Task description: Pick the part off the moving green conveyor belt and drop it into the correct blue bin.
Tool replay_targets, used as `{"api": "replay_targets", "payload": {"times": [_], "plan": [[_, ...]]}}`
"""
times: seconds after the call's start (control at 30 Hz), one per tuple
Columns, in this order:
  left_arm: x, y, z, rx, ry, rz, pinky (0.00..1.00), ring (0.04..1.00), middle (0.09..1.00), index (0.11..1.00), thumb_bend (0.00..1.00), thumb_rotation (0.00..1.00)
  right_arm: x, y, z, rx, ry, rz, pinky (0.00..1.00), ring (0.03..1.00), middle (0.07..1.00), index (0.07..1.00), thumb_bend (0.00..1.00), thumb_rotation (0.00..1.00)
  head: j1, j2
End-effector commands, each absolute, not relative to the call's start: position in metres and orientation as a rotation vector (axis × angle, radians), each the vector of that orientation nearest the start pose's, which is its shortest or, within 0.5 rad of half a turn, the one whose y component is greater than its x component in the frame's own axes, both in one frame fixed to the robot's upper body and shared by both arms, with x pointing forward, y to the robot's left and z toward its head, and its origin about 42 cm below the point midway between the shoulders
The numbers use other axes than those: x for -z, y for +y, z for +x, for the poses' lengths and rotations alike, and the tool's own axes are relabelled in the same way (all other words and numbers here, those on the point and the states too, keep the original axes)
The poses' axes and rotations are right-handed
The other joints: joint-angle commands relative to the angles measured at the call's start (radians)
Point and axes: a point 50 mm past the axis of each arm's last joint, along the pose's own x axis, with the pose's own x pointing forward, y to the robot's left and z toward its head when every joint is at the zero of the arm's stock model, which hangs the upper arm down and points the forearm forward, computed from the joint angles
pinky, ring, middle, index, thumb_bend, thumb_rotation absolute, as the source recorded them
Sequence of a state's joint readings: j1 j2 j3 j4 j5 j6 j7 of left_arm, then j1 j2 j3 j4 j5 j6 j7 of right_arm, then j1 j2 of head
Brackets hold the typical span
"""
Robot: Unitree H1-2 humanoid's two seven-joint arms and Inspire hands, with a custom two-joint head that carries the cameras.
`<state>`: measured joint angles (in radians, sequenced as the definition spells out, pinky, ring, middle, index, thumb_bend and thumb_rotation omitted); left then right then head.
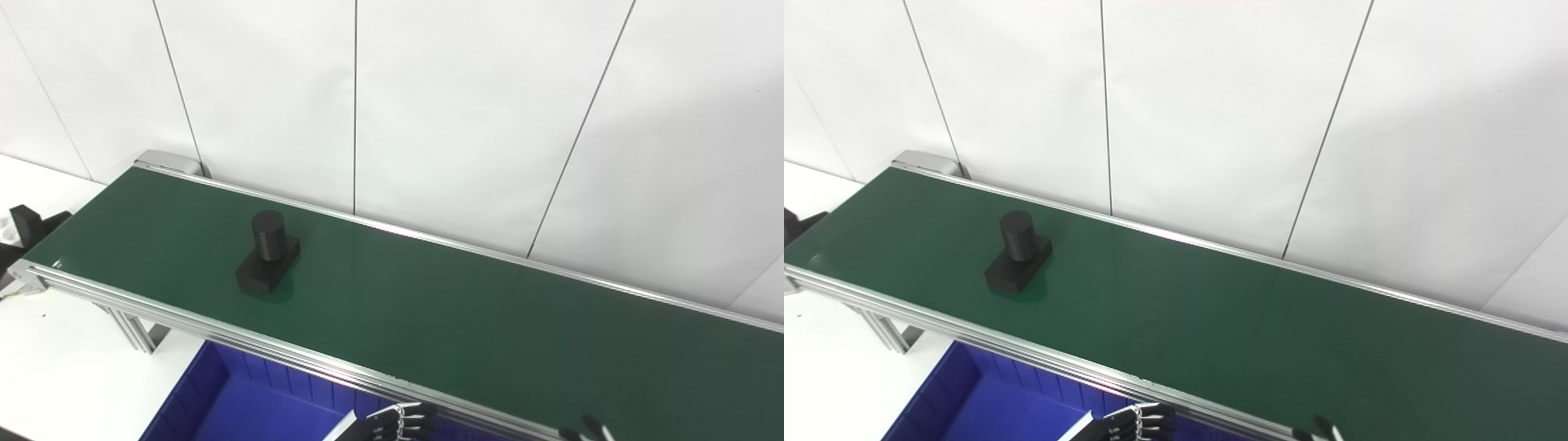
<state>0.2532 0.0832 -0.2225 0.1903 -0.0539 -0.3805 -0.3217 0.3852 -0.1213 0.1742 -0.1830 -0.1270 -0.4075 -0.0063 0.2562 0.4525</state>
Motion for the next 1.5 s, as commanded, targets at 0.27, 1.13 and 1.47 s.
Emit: {"api": "replay_targets", "payload": {"times": [0.27, 1.13, 1.47], "plan": [[-0.021, 0.173, 0.18, 0.48, -0.021, -0.028, 0.7, 0.762, 0.792, 0.831, 0.99, 0.27, -0.167, -0.21, 0.191, -0.218, -0.432, -0.239, 0.61, 0.727, 0.794, 0.882, 0.53, 0.56, -0.013, 0.007], [-0.022, 0.179, 0.187, 0.494, -0.036, -0.026, 0.7, 0.76, 0.788, 0.835, 1.0, 0.27, -0.224, -0.148, 0.311, -0.358, -0.436, -0.444, 0.7, 0.812, 0.845, 0.889, 0.59, 0.39, -0.054, 0.021], [-0.022, 0.177, 0.186, 0.507, -0.035, -0.029, 0.71, 0.761, 0.784, 0.84, 1.0, 0.27, -0.21, -0.109, 0.36, -0.435, -0.374, -0.493, 0.76, 0.831, 0.843, 0.878, 0.67, 0.4, -0.044, 0.02]]}}
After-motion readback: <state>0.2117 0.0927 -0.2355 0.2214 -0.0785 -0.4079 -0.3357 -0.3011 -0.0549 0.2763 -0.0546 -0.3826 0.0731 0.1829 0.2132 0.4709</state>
